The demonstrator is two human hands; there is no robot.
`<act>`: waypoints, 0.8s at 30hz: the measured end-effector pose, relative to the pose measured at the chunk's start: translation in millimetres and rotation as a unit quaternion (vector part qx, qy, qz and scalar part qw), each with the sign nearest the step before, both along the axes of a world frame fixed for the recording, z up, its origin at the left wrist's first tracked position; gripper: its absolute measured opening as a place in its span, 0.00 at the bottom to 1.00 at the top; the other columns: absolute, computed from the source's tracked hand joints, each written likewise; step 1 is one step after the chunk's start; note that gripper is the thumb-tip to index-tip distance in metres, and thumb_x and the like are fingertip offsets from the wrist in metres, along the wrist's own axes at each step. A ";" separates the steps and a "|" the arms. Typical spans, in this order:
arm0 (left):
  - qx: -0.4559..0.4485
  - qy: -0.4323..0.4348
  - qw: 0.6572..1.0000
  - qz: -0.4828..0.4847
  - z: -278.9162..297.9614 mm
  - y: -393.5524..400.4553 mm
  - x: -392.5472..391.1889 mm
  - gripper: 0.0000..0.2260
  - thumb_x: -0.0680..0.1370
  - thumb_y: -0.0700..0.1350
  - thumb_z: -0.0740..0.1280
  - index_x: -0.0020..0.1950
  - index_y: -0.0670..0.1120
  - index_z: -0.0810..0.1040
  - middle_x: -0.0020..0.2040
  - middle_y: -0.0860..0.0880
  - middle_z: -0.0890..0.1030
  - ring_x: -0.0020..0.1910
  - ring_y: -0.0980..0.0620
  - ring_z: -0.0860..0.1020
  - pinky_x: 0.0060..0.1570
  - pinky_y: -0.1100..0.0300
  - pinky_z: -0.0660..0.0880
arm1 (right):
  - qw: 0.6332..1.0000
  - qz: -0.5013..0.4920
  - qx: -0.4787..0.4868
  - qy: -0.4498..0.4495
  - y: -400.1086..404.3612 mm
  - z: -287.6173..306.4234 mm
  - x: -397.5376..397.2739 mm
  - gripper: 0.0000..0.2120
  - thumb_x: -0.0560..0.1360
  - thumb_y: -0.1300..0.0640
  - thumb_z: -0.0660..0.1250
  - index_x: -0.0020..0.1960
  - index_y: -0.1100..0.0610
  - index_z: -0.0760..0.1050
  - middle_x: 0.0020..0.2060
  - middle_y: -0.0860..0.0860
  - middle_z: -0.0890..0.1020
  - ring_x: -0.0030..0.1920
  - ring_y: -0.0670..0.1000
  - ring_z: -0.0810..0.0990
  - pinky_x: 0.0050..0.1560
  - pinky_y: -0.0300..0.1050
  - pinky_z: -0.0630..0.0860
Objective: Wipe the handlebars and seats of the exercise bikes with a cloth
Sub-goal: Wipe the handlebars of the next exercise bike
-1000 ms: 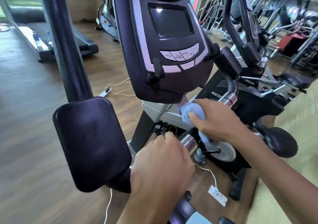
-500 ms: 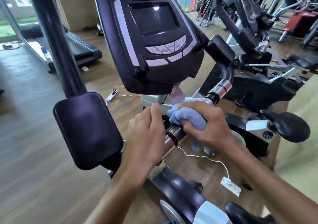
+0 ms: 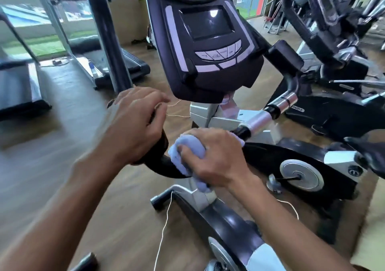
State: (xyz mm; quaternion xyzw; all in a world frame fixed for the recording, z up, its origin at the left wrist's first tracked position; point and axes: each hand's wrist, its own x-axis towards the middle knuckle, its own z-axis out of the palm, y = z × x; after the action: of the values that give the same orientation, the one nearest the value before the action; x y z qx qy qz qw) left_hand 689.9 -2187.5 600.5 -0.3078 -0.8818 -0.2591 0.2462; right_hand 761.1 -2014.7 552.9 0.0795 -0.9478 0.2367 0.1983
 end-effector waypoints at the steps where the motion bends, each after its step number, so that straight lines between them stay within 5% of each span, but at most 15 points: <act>1: -0.005 -0.001 1.000 0.024 -5.1 0.9 0.1 0.17 0.82 0.52 0.57 0.52 0.46 0.83 0.53 0.51 0.85 0.59 0.45 0.80 0.63 0.43 0.73 | 0.999 -0.023 0.027 -0.025 -1.6 2.6 -7.4 0.20 0.72 0.37 0.56 0.47 0.47 0.82 0.42 0.46 0.84 0.47 0.51 0.81 0.49 0.50 0.75; 4: 0.074 0.006 0.996 0.054 -6.3 5.0 3.9 0.20 0.83 0.54 0.55 0.48 0.44 0.83 0.45 0.49 0.85 0.51 0.47 0.81 0.53 0.47 0.76 | 0.997 0.050 -0.036 0.041 12.2 -9.9 10.3 0.16 0.72 0.42 0.61 0.49 0.47 0.83 0.45 0.45 0.85 0.49 0.50 0.82 0.53 0.51 0.76; 7: 0.233 0.032 0.972 0.010 -8.4 0.3 12.6 0.22 0.84 0.48 0.52 0.50 0.44 0.86 0.38 0.56 0.82 0.42 0.60 0.80 0.45 0.61 0.73 | 0.984 0.124 -0.050 0.118 33.3 -27.0 33.1 0.16 0.71 0.51 0.68 0.56 0.54 0.83 0.53 0.46 0.85 0.57 0.50 0.83 0.61 0.52 0.76; 12: 0.430 0.009 0.902 0.032 -13.9 0.1 12.9 0.22 0.85 0.42 0.49 0.56 0.43 0.84 0.50 0.49 0.85 0.51 0.56 0.83 0.52 0.58 0.76 | 0.990 -0.072 0.004 -0.118 17.5 10.7 -38.7 0.27 0.69 0.32 0.52 0.42 0.51 0.81 0.37 0.48 0.83 0.45 0.56 0.82 0.43 0.49 0.73; 14: 0.490 -0.019 0.871 0.022 -15.7 -0.3 10.4 0.22 0.86 0.42 0.49 0.56 0.43 0.84 0.54 0.48 0.86 0.57 0.54 0.82 0.60 0.54 0.76 | 0.995 -0.039 0.055 -0.071 -6.9 1.4 -39.4 0.25 0.73 0.35 0.53 0.41 0.52 0.79 0.36 0.50 0.81 0.45 0.58 0.80 0.39 0.49 0.66; 16: 0.513 -0.040 0.857 0.023 -16.4 -1.1 6.7 0.24 0.86 0.48 0.48 0.56 0.44 0.84 0.54 0.47 0.86 0.58 0.49 0.82 0.62 0.46 0.76 | 0.999 -0.014 0.041 0.027 -18.1 -6.2 -15.4 0.21 0.73 0.38 0.55 0.44 0.51 0.80 0.37 0.49 0.82 0.43 0.55 0.80 0.38 0.50 0.67; 21: 0.457 -0.051 0.886 0.059 -14.7 -1.1 3.7 0.27 0.82 0.55 0.47 0.55 0.44 0.83 0.51 0.50 0.84 0.53 0.54 0.80 0.53 0.61 0.73 | 0.976 0.148 -0.101 0.121 18.2 -22.9 8.8 0.13 0.72 0.50 0.68 0.51 0.56 0.82 0.41 0.45 0.83 0.43 0.48 0.82 0.46 0.47 0.77; 24: 0.453 -0.038 0.889 0.060 -14.5 -1.5 2.8 0.23 0.85 0.49 0.49 0.54 0.43 0.82 0.50 0.51 0.83 0.51 0.56 0.79 0.52 0.63 0.72 | 0.941 0.028 -0.286 0.179 17.0 -21.2 17.6 0.08 0.73 0.48 0.67 0.44 0.52 0.79 0.33 0.40 0.79 0.35 0.39 0.77 0.37 0.37 0.73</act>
State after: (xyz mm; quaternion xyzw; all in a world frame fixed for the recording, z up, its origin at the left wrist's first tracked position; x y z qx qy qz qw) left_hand 692.7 -2189.0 586.0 -0.0999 -0.6941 -0.6263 0.3404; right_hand 778.7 -1997.8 531.7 0.0873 -0.7865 0.4848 0.3726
